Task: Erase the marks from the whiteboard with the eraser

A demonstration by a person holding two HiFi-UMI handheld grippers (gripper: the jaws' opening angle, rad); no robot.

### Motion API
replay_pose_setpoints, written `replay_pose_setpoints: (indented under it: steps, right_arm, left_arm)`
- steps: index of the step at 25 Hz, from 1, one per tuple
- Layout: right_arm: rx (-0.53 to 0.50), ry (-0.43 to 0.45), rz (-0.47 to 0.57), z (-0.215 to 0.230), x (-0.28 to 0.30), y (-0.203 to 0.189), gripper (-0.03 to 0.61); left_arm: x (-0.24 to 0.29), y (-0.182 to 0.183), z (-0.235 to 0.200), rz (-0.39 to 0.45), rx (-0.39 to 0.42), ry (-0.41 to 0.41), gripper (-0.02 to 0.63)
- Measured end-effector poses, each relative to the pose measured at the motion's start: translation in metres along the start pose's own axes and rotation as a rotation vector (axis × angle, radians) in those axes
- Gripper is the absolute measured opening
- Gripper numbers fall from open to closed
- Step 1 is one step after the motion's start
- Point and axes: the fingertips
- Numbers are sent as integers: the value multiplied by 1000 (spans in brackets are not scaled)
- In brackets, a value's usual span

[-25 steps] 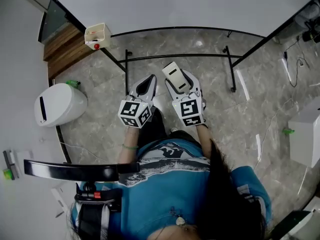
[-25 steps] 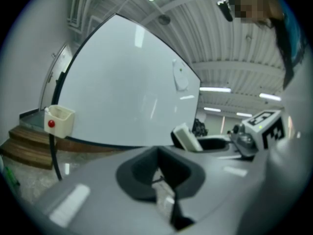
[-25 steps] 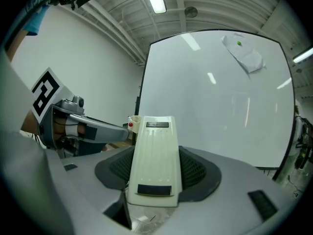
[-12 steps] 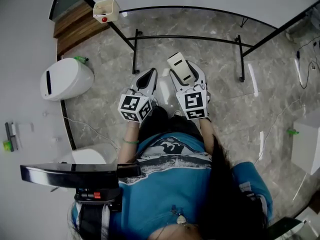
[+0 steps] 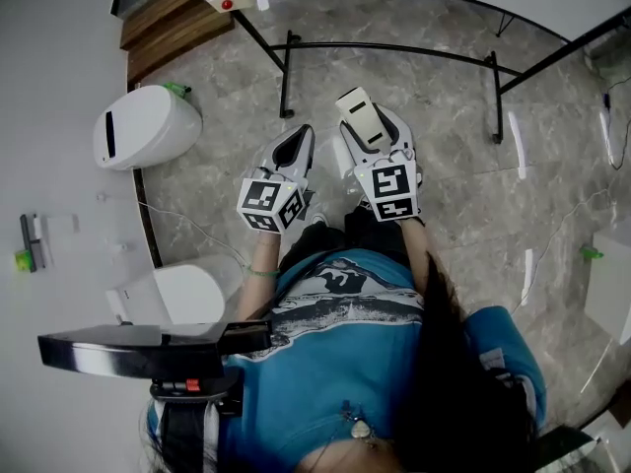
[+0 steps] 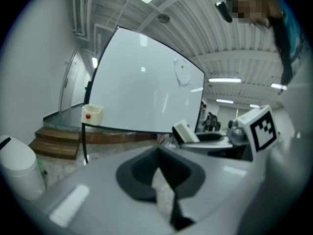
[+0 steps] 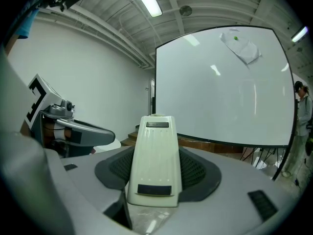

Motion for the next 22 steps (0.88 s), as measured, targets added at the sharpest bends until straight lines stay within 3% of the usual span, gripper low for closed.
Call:
replay_pose_setpoints:
  steps: [6,13,22]
  right_arm:
    - [-4,21,-8,-50,0,6,264]
    - [27,-10,-27,-106,-7,8,264]
    - [44,-67,-94,-166,-18,-16,264]
  left_arm:
    - [-41,-12,-25,22,-19,12,3]
    - [-85,-27,-44,38,15,-40,3]
    - [-130,-61,-61,32,8,-104,3]
Point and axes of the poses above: the fingertips, and each gripper's own axes: x forward along the fingers, z to its right, y out of its top, and after that the axes turned 13 degrees about -z, right-handed
